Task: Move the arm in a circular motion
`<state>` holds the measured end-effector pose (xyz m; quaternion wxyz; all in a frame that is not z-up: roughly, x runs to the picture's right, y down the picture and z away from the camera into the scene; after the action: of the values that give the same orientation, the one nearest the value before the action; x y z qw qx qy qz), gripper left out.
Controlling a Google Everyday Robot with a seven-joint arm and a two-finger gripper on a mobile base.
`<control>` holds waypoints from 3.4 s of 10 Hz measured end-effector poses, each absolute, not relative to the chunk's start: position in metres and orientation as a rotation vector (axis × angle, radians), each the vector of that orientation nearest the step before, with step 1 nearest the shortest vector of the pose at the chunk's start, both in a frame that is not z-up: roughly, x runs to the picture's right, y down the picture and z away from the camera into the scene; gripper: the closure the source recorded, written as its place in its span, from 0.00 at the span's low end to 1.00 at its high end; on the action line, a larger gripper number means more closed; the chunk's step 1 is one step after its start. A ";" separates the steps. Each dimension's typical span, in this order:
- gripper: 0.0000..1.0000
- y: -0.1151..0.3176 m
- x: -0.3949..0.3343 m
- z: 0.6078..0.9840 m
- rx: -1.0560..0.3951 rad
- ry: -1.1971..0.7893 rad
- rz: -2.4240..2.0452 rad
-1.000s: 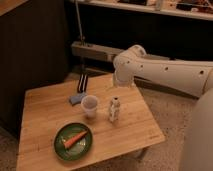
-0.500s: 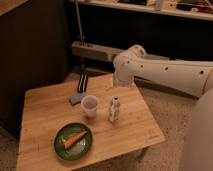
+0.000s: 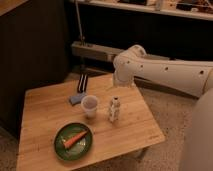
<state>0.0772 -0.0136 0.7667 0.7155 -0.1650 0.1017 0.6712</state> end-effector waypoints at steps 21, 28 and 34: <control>0.20 -0.102 0.188 0.812 -0.179 0.356 1.632; 0.20 -0.055 0.212 0.769 -0.265 0.376 1.697; 0.20 0.065 0.177 0.673 -0.326 0.491 1.717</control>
<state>0.1765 0.0655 0.6727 0.6157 -0.1413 0.2130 0.7454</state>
